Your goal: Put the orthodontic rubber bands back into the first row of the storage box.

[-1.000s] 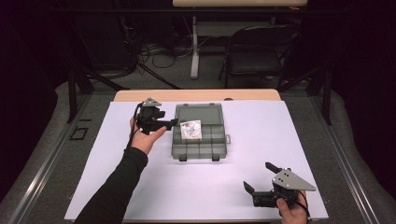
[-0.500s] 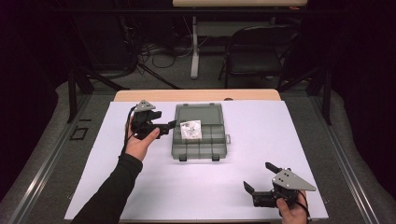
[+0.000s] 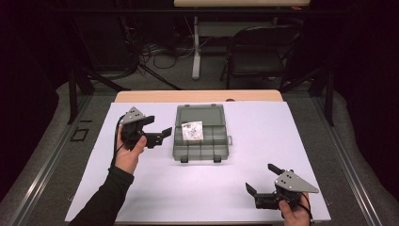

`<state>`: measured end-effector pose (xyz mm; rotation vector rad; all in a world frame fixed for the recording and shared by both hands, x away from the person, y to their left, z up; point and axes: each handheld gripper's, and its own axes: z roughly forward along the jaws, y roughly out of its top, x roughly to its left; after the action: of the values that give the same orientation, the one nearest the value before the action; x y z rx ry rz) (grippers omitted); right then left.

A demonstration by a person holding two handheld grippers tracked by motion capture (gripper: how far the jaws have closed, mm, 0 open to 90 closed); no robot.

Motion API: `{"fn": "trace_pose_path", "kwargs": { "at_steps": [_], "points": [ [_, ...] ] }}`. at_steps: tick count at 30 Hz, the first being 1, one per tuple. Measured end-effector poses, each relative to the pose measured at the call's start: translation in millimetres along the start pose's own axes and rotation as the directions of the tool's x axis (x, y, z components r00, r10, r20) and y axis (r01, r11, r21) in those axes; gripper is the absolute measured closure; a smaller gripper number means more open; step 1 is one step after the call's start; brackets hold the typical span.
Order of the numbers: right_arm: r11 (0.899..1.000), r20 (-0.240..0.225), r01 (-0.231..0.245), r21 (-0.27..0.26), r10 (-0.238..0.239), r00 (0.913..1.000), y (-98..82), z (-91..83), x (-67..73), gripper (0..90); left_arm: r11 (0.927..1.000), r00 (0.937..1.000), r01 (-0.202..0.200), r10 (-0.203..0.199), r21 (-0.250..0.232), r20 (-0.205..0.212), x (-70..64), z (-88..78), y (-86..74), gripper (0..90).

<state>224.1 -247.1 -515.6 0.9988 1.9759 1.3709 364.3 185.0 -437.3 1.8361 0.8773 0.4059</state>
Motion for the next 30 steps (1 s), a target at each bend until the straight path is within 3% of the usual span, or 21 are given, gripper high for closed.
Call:
{"fn": "trace_pose_path", "kwargs": {
  "at_steps": [7, 14, 30],
  "points": [
    [1.000, 0.001, 0.003, -0.011, -0.003, 1.0000, 0.1, 0.0, 0.3, 0.5, 0.9996, 0.9972, -0.026, 0.027, -0.008, 0.070, -8.9, -15.7, -12.9, 3.0],
    [1.000, 0.005, 0.003, -0.015, -0.003, 1.0000, 0.2, -0.6, 0.4, 0.5, 0.9992, 0.9932, -0.040, 0.040, 0.001, 0.109, -21.7, -24.2, -31.6, 0.7],
    [1.000, 0.011, 0.001, -0.012, -0.001, 0.9999, -0.4, -0.5, 0.6, 0.5, 0.9954, 0.9919, -0.093, 0.091, 0.022, 0.089, -38.0, -34.4, -75.5, 0.7]
  ]
}}
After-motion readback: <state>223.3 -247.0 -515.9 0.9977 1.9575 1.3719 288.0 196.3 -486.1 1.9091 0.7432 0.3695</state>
